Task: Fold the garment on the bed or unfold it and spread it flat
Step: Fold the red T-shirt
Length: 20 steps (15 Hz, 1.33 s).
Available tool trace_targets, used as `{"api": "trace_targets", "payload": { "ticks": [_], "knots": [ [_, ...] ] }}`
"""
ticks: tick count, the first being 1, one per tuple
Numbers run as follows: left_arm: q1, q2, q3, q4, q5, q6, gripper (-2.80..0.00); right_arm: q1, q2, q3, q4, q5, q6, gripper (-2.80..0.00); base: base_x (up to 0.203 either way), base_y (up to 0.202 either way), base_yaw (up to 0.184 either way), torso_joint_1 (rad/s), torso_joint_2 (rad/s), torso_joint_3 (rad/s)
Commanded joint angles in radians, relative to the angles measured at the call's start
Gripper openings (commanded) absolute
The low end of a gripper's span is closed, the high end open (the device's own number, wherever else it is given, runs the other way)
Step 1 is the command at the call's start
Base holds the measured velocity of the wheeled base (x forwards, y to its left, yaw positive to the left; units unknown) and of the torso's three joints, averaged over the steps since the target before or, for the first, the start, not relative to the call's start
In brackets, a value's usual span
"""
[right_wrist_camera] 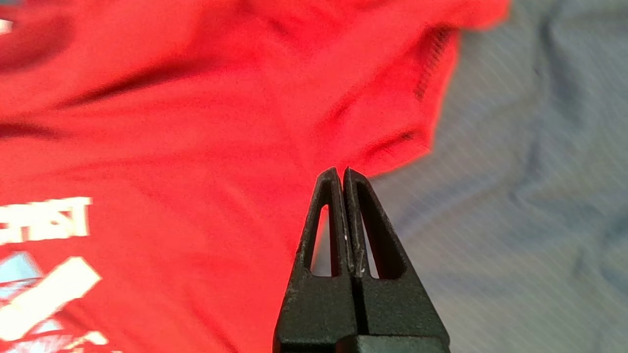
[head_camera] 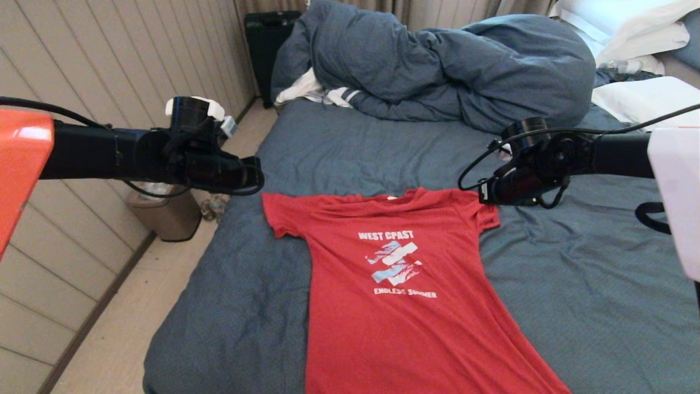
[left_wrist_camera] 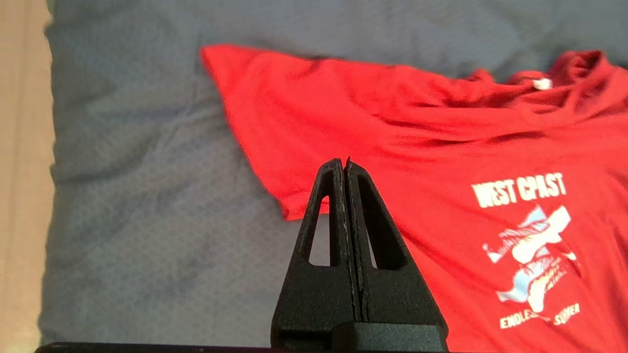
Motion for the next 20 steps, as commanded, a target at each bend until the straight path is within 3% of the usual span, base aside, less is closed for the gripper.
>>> {"api": "trace_targets", "payload": {
  "ticks": [1,5,9,15,20],
  "knots": [
    [0.014,0.057,-0.014,0.002,-0.011,-0.004,-2.80,0.021,-0.009,-0.002,-0.006,0.002,-0.002,-2.80,0.000,0.000,0.000,0.000,0.00,0.000],
    [0.015,0.206,-0.117,0.053,-0.022,-0.052,-2.80,0.037,0.004,-0.001,-0.056,0.004,-0.002,-2.80,0.000,0.000,0.000,0.000,0.00,0.000],
    [0.013,0.224,-0.099,0.068,-0.098,-0.087,-2.80,0.039,0.006,-0.001,-0.054,0.004,-0.002,-2.80,0.000,0.000,0.000,0.000,0.00,0.000],
    [0.013,0.225,-0.102,0.052,-0.099,-0.082,-2.80,0.041,0.005,-0.002,-0.057,0.003,-0.004,-2.80,0.000,0.000,0.000,0.000,0.00,0.000],
    [0.012,0.213,-0.106,0.031,-0.100,-0.084,-2.80,0.175,0.084,-0.003,-0.138,0.063,-0.024,-2.80,0.000,0.000,0.000,0.000,0.00,0.000]
  ]
}}
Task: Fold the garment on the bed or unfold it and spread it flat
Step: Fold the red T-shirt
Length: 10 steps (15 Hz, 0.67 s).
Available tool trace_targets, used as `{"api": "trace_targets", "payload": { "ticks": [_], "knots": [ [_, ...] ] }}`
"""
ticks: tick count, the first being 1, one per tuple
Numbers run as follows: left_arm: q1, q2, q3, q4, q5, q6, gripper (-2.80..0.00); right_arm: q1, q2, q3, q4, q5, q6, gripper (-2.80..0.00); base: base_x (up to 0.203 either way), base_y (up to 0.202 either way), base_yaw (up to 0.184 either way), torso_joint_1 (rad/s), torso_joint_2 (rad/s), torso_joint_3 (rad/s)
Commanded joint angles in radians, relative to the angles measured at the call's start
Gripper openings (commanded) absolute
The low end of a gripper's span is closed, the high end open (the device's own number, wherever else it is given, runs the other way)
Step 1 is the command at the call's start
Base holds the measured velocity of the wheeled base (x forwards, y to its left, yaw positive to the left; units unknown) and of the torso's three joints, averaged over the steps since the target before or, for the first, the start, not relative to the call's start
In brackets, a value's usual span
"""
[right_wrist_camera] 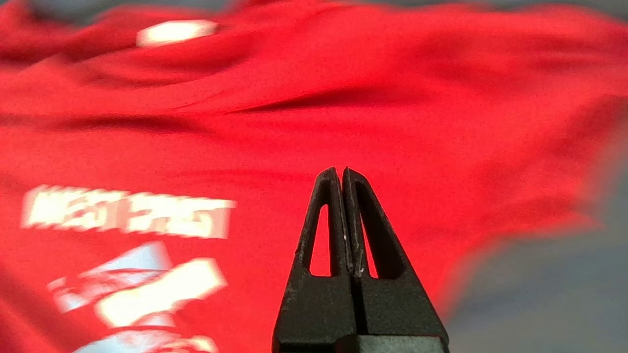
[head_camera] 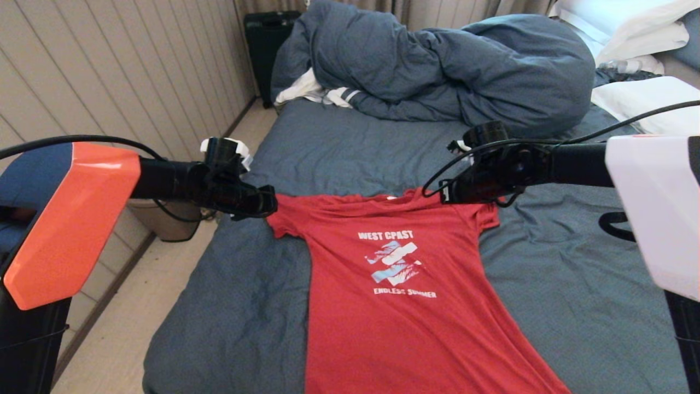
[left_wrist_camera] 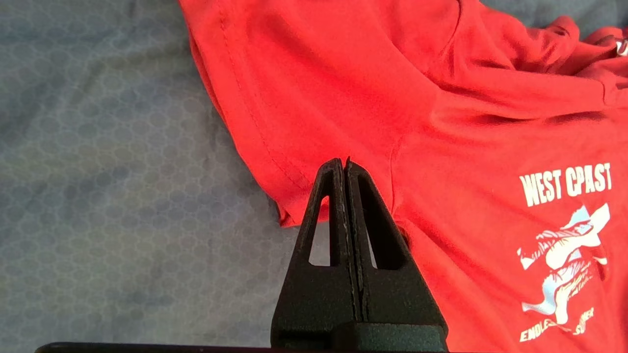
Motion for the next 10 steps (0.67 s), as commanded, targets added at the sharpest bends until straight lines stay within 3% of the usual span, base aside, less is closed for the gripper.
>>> {"api": "trace_targets", "payload": {
  "ticks": [1,4,7,10],
  "knots": [
    [0.000,-0.012,0.006,0.000,0.000,-0.002,-2.80,0.049,0.068,0.000,-0.046,0.004,-0.004,-2.80,0.000,0.000,0.000,0.000,0.00,0.000],
    [0.000,-0.041,0.013,0.000,-0.001,-0.002,-2.80,0.123,0.142,-0.001,-0.132,0.004,-0.025,-2.80,0.000,0.000,0.000,0.000,0.00,0.000],
    [0.000,-0.066,0.022,-0.015,0.002,-0.002,-2.80,0.139,0.186,-0.001,-0.255,-0.004,-0.037,-2.80,0.000,0.000,0.000,0.000,0.00,0.000],
    [0.000,-0.088,0.054,-0.066,0.012,-0.004,-2.80,0.150,0.203,-0.005,-0.288,-0.014,-0.071,-2.80,0.000,0.000,0.000,0.000,0.00,0.000]
  ]
}}
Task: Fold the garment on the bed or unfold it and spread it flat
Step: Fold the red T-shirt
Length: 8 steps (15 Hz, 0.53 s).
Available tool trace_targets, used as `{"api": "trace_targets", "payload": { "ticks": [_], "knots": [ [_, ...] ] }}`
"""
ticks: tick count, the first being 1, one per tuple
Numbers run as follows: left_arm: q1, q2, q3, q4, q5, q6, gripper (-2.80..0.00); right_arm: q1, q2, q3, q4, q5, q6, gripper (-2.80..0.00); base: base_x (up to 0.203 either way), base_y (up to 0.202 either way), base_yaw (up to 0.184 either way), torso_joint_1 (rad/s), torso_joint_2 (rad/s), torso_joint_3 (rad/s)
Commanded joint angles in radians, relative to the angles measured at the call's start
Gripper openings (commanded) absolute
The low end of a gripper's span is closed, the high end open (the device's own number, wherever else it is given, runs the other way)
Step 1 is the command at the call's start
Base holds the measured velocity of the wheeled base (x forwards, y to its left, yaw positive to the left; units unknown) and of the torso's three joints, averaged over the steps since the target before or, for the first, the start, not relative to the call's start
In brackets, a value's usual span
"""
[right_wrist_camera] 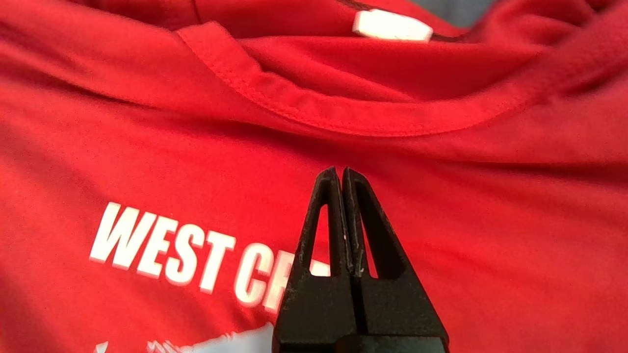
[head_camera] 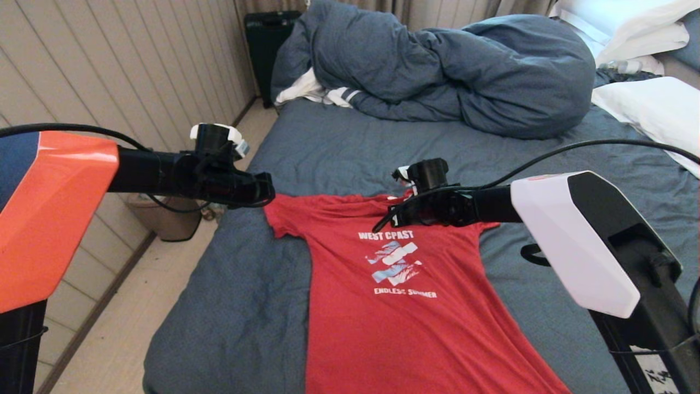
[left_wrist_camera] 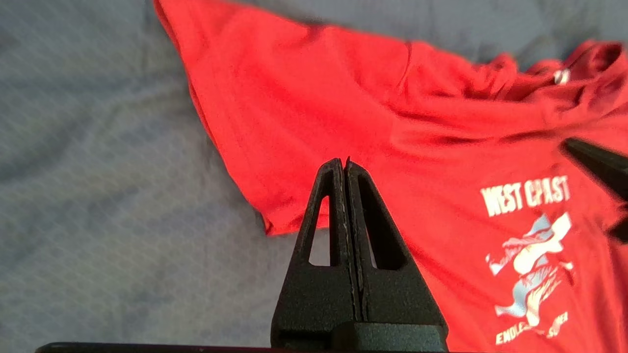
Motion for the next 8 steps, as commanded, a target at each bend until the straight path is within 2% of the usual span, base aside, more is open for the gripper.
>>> {"api": "trace_targets", "payload": {
  "ticks": [1,4,6,8],
  "knots": [
    [0.000,-0.022,0.025,-0.026,-0.001,-0.002,-2.80,0.009,0.032,-0.001,-0.037,-0.025,-0.013,-2.80,0.000,0.000,0.000,0.000,0.00,0.000],
    [0.000,-0.055,0.096,-0.123,0.025,-0.002,-2.80,0.012,0.101,-0.002,-0.238,-0.167,-0.115,-2.80,0.000,0.000,0.000,0.000,0.00,0.000],
    [-0.001,-0.076,0.140,-0.174,0.034,-0.001,-2.80,0.029,0.141,-0.002,-0.346,-0.237,-0.134,-2.80,0.000,0.000,0.000,0.000,0.00,0.000],
    [-0.001,-0.084,0.164,-0.213,0.039,-0.001,-2.80,0.055,0.165,-0.002,-0.421,-0.271,-0.137,-2.80,0.000,0.000,0.000,0.000,0.00,0.000]
  ]
}}
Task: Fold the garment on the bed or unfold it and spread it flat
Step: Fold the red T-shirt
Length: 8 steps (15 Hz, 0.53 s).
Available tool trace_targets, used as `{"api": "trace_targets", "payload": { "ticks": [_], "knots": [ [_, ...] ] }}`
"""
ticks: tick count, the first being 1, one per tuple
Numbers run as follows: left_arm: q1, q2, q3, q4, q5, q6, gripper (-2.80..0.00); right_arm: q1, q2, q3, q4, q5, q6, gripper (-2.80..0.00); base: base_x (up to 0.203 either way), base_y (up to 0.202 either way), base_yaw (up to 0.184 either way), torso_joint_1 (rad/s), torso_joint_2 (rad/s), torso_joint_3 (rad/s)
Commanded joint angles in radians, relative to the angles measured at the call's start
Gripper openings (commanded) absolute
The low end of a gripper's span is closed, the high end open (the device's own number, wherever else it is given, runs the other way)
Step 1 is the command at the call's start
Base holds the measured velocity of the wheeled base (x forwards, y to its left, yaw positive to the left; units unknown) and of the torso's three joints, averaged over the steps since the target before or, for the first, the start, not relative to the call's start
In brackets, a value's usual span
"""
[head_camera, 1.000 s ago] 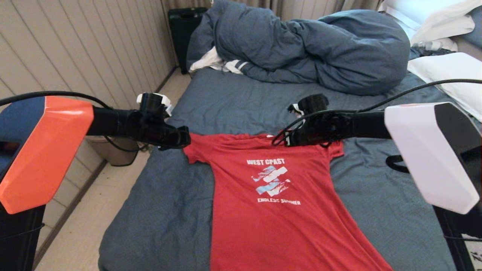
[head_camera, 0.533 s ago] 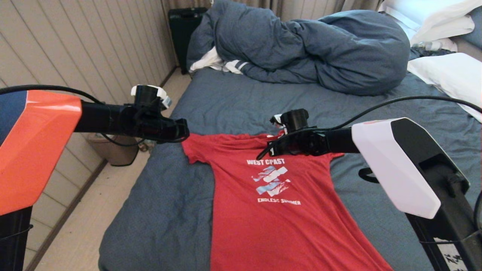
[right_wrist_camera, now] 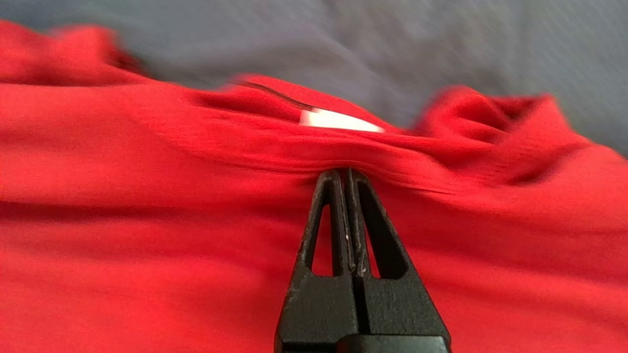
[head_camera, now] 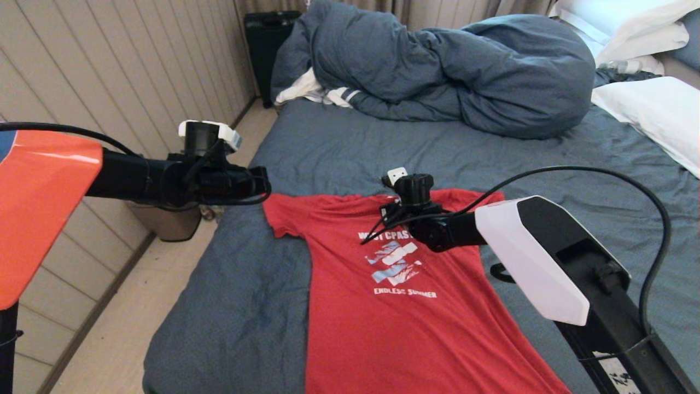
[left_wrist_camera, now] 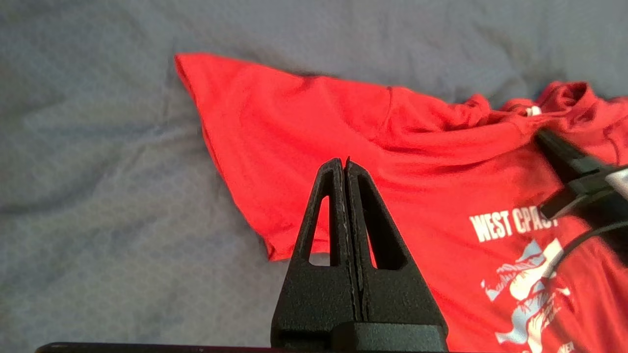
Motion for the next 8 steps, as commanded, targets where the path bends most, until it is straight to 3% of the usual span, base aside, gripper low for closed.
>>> {"api": "trace_targets", "payload": {
  "ticks": [1,4,8],
  "knots": [
    [0.000,-0.012,0.012,-0.011,0.012,-0.002,-2.80,0.015,0.034,0.000,-0.040,-0.019,-0.001,-2.80,0.000,0.000,0.000,0.000,0.00,0.000],
    [0.000,-0.007,0.010,-0.015,0.032,-0.002,-2.80,0.015,0.032,0.000,-0.131,-0.066,0.001,-2.80,0.000,0.000,0.000,0.000,0.00,0.000],
    [0.000,-0.014,0.009,-0.015,0.032,-0.004,-2.80,0.005,-0.012,0.001,-0.138,-0.085,0.008,-2.80,0.000,0.000,0.000,0.000,0.00,0.000]
  ]
}}
